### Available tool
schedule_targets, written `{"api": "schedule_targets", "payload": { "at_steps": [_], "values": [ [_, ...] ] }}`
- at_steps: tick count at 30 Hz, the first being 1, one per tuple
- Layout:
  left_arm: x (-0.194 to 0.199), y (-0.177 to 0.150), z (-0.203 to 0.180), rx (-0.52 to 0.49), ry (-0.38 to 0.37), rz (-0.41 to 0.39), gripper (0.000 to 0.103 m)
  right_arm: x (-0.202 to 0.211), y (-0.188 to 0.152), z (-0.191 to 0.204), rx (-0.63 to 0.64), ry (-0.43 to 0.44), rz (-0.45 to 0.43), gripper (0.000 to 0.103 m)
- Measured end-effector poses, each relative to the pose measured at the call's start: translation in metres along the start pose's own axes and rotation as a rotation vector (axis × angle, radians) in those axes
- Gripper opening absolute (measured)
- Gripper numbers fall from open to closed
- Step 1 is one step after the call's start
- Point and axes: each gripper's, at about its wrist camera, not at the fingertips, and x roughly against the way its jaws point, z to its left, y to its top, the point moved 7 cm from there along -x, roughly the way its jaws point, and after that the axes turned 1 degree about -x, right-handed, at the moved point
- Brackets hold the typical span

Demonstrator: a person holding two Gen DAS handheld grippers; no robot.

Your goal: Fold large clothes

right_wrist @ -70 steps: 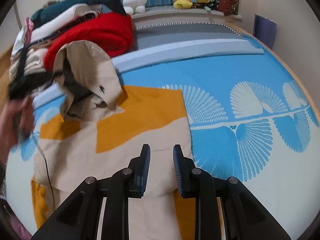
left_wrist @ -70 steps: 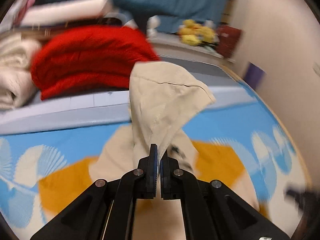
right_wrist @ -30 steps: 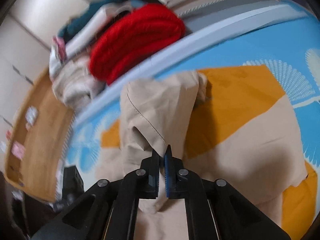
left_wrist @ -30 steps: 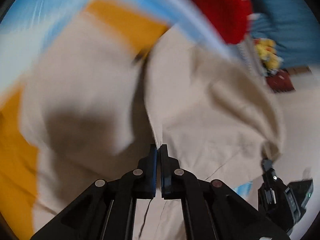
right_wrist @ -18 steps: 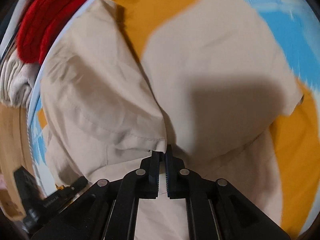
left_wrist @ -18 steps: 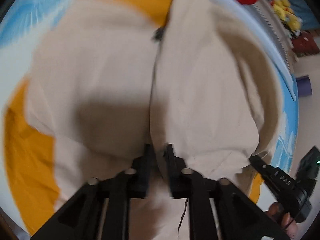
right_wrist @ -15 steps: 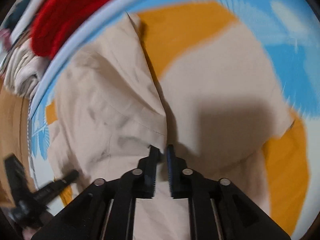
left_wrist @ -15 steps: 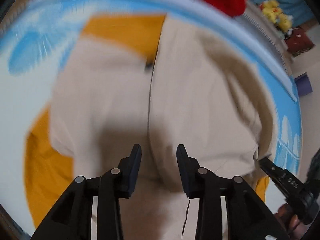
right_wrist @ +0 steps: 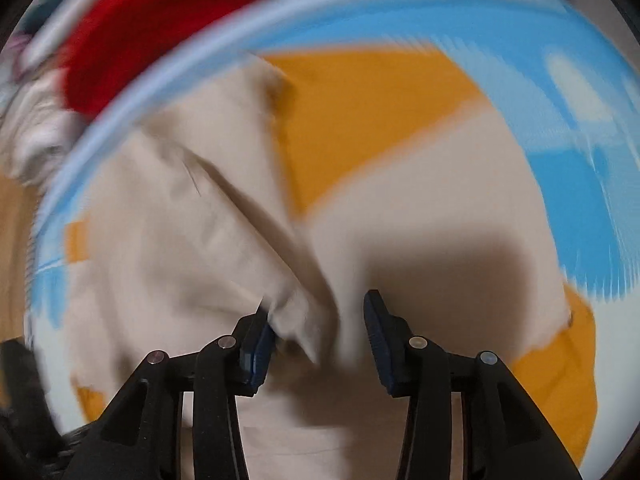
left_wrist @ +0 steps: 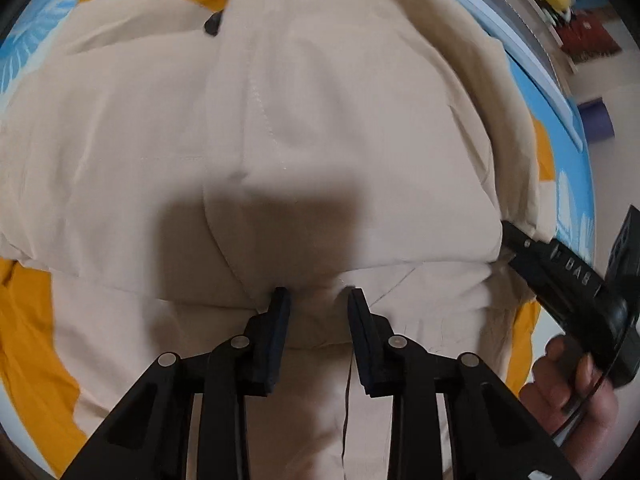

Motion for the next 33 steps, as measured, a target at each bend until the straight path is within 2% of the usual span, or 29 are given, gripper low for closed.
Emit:
{"api": "schedule_targets", "payload": {
  "at_steps": [2,5,9,12,17,20,22,23,26,27,29,30,32,33],
  "values": [
    [0.000,-0.002,0.001,-0.027,0.018,0.006,0.028,0.001,0.001,-0.007,-0.056,0.033,0.008,0.043],
    [-0.003,0.003,-0.003,-0.038,0.032,0.015,0.028,0.012,0.006,-0.002,-0.041,0.016,-0.020,0.043],
    [-0.003,-0.003,-0.011,-0.066,0.054,0.030,0.028,0.008,0.006,-0.015,-0.193,0.126,0.046,0.043],
    [-0.015,0.008,-0.018,-0.098,0.060,0.044,0.028,0.012,0.007,-0.020,-0.243,0.166,0.073,0.043],
    [-0.018,0.011,-0.015,-0.113,0.079,0.048,0.028,0.038,0.016,-0.008,-0.167,0.209,0.053,0.046],
    [-0.014,0.008,-0.017,-0.129,0.090,0.050,0.028,0.052,0.025,-0.016,-0.187,0.219,0.022,0.046],
    [-0.011,0.007,-0.019,-0.132,0.093,0.046,0.028,0.066,0.033,-0.026,-0.207,0.176,-0.052,0.046],
    [-0.008,0.005,-0.021,-0.132,0.095,0.035,0.028,0.079,0.039,-0.030,-0.193,0.142,-0.117,0.046],
    [0.009,0.017,-0.038,-0.134,0.065,-0.067,0.029,0.111,0.050,-0.017,-0.100,0.181,-0.267,0.046],
    [0.015,0.020,-0.041,-0.138,0.056,-0.102,0.029,0.113,0.049,-0.005,-0.049,0.205,-0.284,0.046],
    [0.022,0.027,-0.044,-0.146,0.074,-0.171,0.029,0.107,0.041,0.023,0.055,0.248,-0.281,0.046],
    [0.020,0.029,-0.042,-0.144,0.089,-0.181,0.029,0.097,0.034,0.034,0.093,0.246,-0.261,0.046],
    [0.007,0.029,-0.033,-0.121,0.119,-0.161,0.029,0.073,0.024,0.039,0.122,0.211,-0.204,0.046],
    [-0.007,0.027,-0.024,-0.091,0.129,-0.122,0.029,0.056,0.017,0.039,0.119,0.189,-0.159,0.046]
  ]
}}
